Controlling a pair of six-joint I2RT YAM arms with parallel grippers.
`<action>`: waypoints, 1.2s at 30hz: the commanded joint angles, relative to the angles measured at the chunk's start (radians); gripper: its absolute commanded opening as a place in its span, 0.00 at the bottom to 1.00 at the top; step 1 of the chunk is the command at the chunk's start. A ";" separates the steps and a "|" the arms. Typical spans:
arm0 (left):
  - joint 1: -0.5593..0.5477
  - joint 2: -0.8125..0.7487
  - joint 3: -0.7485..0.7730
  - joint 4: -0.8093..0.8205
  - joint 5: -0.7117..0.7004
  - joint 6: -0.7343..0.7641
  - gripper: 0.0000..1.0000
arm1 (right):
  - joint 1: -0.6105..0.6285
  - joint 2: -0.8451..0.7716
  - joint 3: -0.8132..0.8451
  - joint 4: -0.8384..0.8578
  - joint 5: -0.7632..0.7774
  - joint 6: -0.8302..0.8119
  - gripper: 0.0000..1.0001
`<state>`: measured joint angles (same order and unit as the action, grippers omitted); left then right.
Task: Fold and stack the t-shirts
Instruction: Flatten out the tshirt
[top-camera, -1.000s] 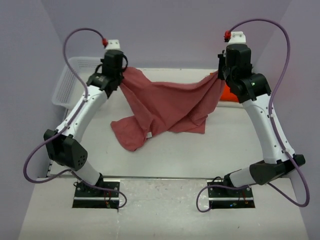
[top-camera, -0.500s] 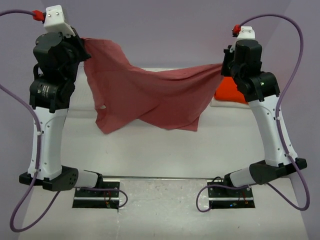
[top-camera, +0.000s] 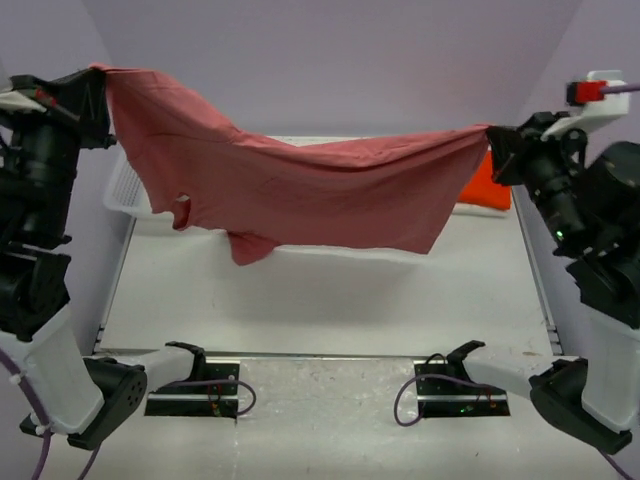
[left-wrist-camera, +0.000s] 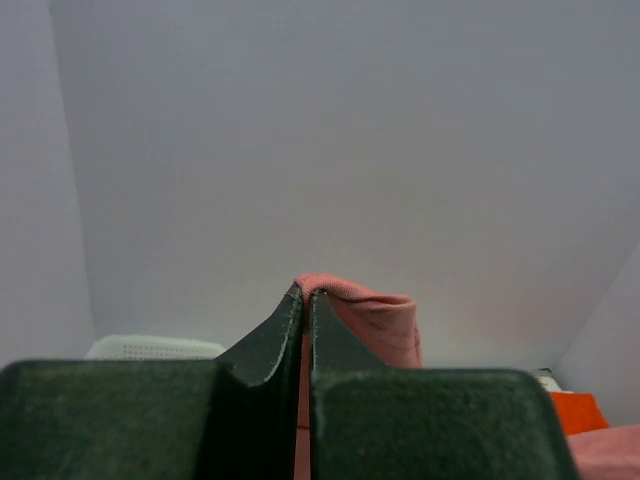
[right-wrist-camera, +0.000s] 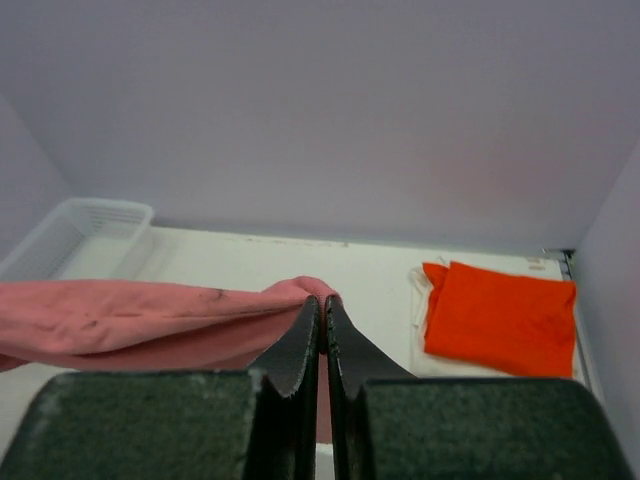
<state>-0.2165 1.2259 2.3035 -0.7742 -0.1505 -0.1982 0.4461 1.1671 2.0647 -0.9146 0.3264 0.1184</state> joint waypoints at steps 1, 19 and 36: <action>-0.001 -0.055 0.065 0.033 0.080 0.006 0.00 | 0.072 -0.076 0.095 0.019 0.025 -0.042 0.00; 0.009 0.018 0.172 0.089 0.244 -0.063 0.00 | 0.085 -0.209 0.083 0.040 -0.179 -0.022 0.00; 0.025 0.543 0.209 0.219 0.117 0.069 0.00 | -0.110 0.300 0.164 0.210 -0.124 -0.111 0.00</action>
<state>-0.2100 1.7821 2.4680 -0.6464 0.0254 -0.1890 0.3725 1.4189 2.1532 -0.7712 0.2317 0.0395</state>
